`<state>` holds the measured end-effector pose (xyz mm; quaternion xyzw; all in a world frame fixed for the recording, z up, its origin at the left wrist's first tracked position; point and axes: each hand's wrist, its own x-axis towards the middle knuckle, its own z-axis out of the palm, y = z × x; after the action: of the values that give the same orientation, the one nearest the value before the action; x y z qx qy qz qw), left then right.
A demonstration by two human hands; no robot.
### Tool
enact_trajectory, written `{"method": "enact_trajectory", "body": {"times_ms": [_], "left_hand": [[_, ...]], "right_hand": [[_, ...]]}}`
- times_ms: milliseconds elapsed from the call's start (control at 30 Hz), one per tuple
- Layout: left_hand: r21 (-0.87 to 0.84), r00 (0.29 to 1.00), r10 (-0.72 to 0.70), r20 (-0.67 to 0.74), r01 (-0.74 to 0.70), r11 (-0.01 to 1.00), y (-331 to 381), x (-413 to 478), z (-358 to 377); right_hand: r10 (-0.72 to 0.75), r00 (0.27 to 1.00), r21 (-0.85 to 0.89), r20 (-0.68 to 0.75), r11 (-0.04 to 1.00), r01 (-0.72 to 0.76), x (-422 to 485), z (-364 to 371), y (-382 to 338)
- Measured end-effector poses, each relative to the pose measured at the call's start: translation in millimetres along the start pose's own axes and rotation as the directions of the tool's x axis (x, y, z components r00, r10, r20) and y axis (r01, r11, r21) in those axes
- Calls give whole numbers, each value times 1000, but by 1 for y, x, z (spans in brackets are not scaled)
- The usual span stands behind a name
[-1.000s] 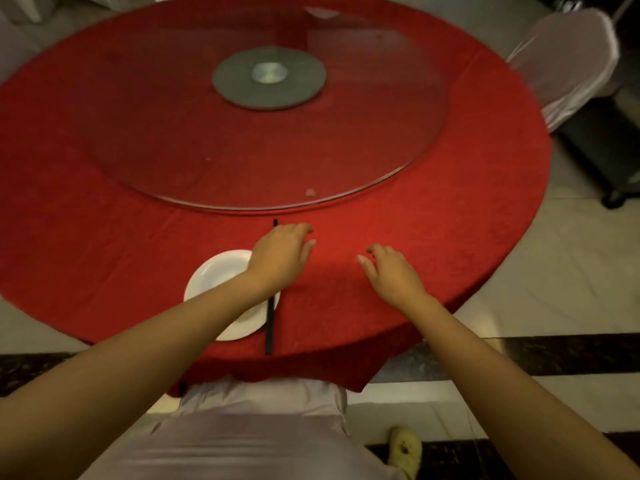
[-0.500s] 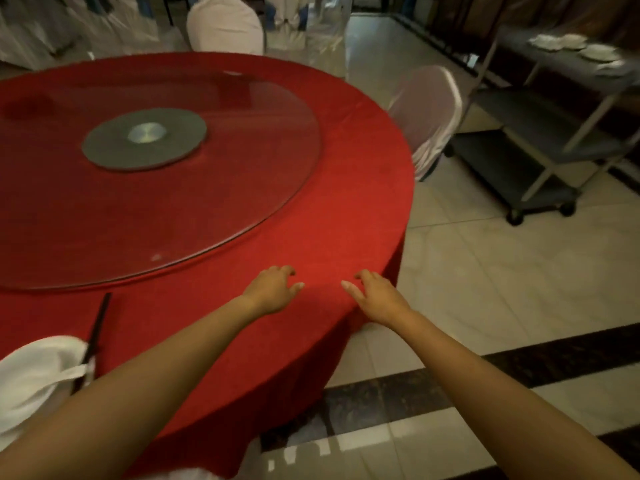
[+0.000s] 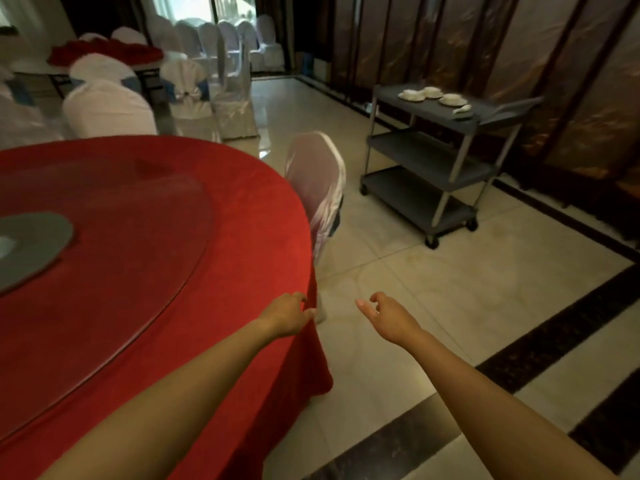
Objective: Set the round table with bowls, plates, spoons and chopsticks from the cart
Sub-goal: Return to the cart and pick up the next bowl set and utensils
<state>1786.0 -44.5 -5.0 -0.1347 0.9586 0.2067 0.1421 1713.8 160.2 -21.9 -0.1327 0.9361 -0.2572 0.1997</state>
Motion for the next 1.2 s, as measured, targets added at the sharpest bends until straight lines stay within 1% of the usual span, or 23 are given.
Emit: {"method": "enact_trajectory", "body": {"times_ms": [167,333,500,633,767,867,967,1067,1200], "left_hand": [[36,997,71,30,-72,997,54,86,-29],[28,991,136,6,-136,990,105,196,-73],[53,986,156,51,-159,986,148,300,-114],[92,979,166,115,-176,980,184,366,-127],[89,970,199,138,-212,973,219,436,-132],[107,961,223,165,-242,964,245,493,-135],[115,952,230,204,-256,960,272,558,-148],[126,946,230,230,-263,957,296,618,-169],[106,945,231,230,-261,960,323,689,-198]], "right_hand": [[26,999,9,-33,1000,-26,67,-62,16],[32,995,26,-92,999,-30,159,-131,28],[78,990,80,-116,994,-69,244,-187,43],[101,990,47,-99,994,-97,300,-230,63],[108,993,-24,-57,994,-109,366,-265,91],[101,995,-95,3,990,-100,424,-292,113],[74,997,-140,26,988,-70,490,-329,129],[55,997,-152,56,987,-46,550,-368,140],[49,995,-163,85,986,-35,623,-418,150]]}}
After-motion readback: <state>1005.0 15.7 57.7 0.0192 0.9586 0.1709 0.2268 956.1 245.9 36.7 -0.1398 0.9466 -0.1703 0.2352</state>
